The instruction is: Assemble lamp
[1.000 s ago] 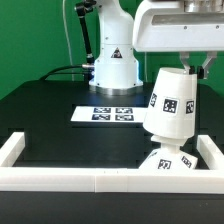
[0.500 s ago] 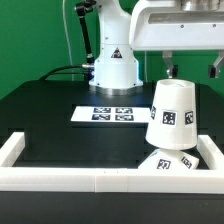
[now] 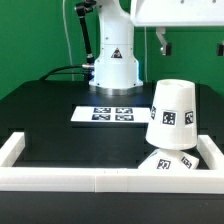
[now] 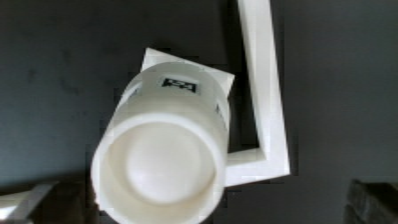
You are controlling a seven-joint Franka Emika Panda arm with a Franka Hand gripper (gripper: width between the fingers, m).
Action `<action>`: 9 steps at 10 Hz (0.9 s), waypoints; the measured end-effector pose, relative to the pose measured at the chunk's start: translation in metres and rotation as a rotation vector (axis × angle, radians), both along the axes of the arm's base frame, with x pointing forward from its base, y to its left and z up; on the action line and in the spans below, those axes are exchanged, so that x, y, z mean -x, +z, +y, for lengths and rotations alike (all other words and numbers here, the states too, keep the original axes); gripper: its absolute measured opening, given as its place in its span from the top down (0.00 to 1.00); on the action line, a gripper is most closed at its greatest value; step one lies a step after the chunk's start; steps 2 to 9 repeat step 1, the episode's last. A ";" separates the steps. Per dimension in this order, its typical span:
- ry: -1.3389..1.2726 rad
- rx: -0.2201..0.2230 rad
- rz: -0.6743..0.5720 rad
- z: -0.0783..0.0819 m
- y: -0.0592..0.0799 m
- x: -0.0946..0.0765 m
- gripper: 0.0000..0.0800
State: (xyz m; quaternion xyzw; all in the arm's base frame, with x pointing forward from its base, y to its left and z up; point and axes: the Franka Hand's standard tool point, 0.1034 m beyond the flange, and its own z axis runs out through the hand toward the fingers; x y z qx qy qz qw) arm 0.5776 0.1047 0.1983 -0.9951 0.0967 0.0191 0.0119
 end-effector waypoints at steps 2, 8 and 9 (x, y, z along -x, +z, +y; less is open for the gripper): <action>0.008 0.036 -0.036 0.010 0.001 0.011 0.13; 0.008 0.036 -0.036 0.010 0.001 0.011 0.13; 0.008 0.036 -0.036 0.010 0.001 0.011 0.13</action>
Offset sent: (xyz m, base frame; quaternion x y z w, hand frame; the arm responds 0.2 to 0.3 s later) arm 0.0000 0.0000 0.0000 0.0000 0.0000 0.0000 1.0000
